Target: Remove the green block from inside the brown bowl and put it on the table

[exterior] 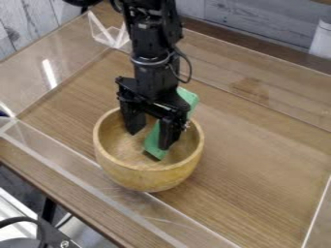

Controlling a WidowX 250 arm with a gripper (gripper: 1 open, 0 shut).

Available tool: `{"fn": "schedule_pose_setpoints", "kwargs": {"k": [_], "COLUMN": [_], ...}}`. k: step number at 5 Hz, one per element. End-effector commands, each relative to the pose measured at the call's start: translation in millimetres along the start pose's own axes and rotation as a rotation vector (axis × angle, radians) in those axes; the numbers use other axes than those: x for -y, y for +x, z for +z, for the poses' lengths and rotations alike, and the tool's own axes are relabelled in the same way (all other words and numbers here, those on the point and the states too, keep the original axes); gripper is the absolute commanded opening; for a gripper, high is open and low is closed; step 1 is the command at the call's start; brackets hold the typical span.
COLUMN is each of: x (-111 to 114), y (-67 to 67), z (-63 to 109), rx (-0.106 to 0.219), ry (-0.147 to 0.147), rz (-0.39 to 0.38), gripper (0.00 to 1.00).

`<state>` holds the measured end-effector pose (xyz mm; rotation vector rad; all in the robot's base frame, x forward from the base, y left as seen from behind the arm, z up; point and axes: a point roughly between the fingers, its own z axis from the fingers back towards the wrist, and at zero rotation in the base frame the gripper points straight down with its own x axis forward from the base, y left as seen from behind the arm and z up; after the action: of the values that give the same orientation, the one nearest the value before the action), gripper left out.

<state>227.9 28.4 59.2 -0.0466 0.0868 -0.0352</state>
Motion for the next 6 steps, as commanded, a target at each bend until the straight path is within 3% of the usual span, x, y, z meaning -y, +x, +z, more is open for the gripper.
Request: {"fn": "schedule_pose_setpoints", "kwargs": {"k": [1,6], "x": [-0.2,-1.9], "y": [6.6,8.7], "z": [6.5,2.8], "rx": [0.038,0.059], "ry": [-0.001,-0.009], "rz": [-0.002,0.007], "gripper": [1.00,1.00]}}
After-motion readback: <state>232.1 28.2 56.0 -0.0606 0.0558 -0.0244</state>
